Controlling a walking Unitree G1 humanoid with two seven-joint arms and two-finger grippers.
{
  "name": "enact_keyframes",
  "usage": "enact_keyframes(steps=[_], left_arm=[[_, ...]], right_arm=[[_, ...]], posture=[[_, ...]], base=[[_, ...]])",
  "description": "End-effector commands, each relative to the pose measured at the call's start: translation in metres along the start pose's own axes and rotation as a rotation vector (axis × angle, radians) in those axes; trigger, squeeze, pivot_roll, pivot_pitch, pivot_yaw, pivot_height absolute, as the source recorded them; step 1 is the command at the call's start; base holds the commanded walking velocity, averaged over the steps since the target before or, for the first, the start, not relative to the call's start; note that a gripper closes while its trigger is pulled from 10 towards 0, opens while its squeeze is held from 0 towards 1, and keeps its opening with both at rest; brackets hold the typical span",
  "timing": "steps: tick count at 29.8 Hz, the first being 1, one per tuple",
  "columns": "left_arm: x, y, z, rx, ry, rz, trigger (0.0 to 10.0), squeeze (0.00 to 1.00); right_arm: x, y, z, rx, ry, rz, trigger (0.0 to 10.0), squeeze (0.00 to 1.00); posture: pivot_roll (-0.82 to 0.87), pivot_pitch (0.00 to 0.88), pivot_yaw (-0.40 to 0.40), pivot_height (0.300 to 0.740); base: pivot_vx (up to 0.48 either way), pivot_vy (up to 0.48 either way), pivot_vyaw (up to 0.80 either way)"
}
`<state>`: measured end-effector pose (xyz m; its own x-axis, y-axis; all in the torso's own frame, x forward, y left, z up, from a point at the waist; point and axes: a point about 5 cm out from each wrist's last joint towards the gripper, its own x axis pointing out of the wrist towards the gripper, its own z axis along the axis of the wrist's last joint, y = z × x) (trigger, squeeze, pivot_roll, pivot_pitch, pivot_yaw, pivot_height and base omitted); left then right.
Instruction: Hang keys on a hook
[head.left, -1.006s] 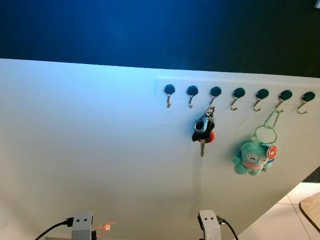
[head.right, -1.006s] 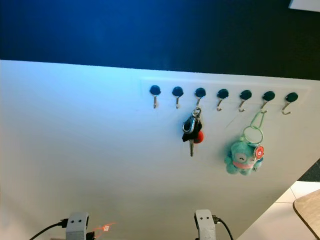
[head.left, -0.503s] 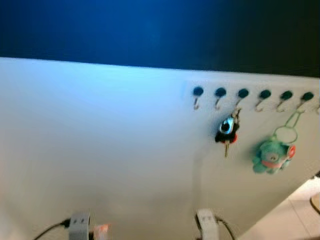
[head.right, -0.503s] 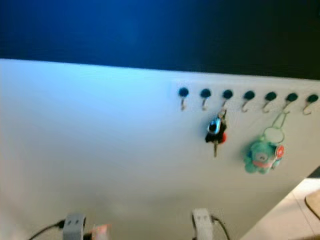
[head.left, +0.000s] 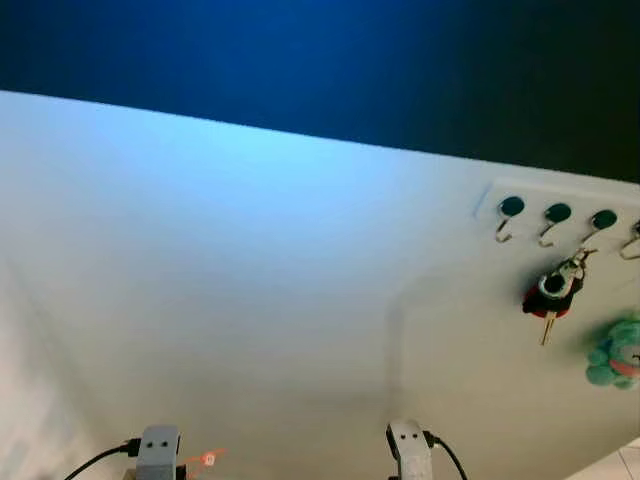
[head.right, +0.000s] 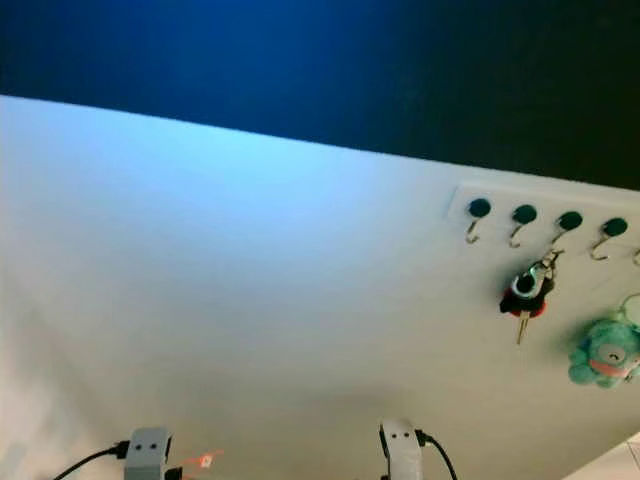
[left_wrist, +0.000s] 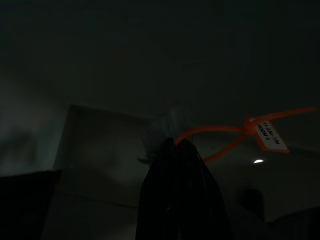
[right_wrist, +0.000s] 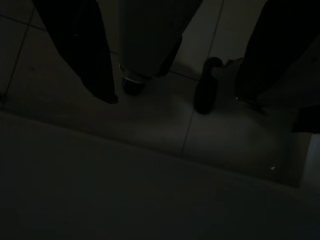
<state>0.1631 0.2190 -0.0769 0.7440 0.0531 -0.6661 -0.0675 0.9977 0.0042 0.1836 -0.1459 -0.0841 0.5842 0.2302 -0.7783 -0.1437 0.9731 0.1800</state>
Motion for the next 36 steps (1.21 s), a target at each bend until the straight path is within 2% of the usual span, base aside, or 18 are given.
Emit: enact_keyframes(steps=[1,4,5,7,14,19,24,26,27,28,33,36], left_arm=[[-0.001,-0.005,-0.005,0.005,0.016,-0.025,10.0,0.00],[-0.001,-0.004,-0.005,0.001,0.017,-0.026,10.0,0.00],[-0.001,-0.004,-0.005,-0.027,0.021,-0.013,10.0,0.00],[-0.001,-0.004,-0.005,-0.029,0.021,-0.008,10.0,0.00],[0.000,-0.005,-0.004,0.018,0.037,-0.015,10.0,0.00],[0.000,-0.005,-0.006,0.079,0.060,-0.002,10.0,0.00],[0.001,-0.006,-0.006,0.085,0.059,-0.006,10.0,0.00],[0.001,-0.006,-0.006,0.085,0.059,-0.006,10.0,0.00],[0.001,-0.010,-0.007,0.087,0.062,-0.010,10.0,0.00],[0.001,-0.013,-0.006,0.091,0.057,-0.020,10.0,0.00],[0.001,-0.020,-0.007,0.110,0.046,-0.044,10.0,0.00],[0.001,-0.023,-0.007,0.120,0.038,-0.047,10.0,0.00]], right_arm=[[-0.003,-0.008,-0.003,0.012,0.004,-0.027,10.0,0.00],[-0.003,-0.007,-0.004,0.014,0.004,-0.027,10.0,0.00],[-0.003,-0.007,-0.004,0.019,0.004,-0.028,10.0,0.00],[-0.003,-0.007,-0.004,0.021,0.003,-0.028,10.0,0.00],[-0.003,-0.009,-0.004,0.041,-0.005,-0.049,10.0,0.00],[-0.009,-0.028,-0.004,0.131,-0.047,-0.169,10.0,0.00],[-0.015,-0.044,-0.007,0.165,-0.063,-0.250,10.0,0.00],[-0.015,-0.044,-0.007,0.165,-0.063,-0.250,10.0,0.00],[-0.021,-0.057,-0.010,0.214,-0.071,-0.307,10.0,0.00],[-0.023,-0.062,-0.011,0.227,-0.073,-0.324,10.0,0.00],[-0.026,-0.066,-0.015,0.215,-0.060,-0.329,10.0,0.00],[-0.025,-0.062,-0.018,0.189,-0.047,-0.305,10.0,0.00]], posture=[[0.11,0.000,-0.046,0.740],[0.11,0.000,-0.046,0.740],[0.11,0.000,-0.045,0.740],[0.11,0.000,-0.045,0.740],[0.11,0.000,-0.043,0.740],[0.11,0.000,-0.043,0.740],[0.10,0.000,-0.035,0.740],[0.10,0.000,-0.035,0.740],[0.08,0.000,-0.028,0.740],[0.08,0.000,-0.027,0.740],[0.07,0.000,-0.021,0.740],[0.06,0.000,-0.017,0.740]], base=[[0.000,-0.480,0.00],[0.000,-0.480,0.00],[0.000,0.000,0.00],[0.000,0.000,0.00],[0.000,0.000,0.00],[0.000,0.000,0.00],[0.000,0.000,0.00],[0.000,0.000,0.00],[0.000,0.000,0.00],[0.000,0.480,0.00],[0.000,0.480,0.00],[0.000,0.096,0.00]])
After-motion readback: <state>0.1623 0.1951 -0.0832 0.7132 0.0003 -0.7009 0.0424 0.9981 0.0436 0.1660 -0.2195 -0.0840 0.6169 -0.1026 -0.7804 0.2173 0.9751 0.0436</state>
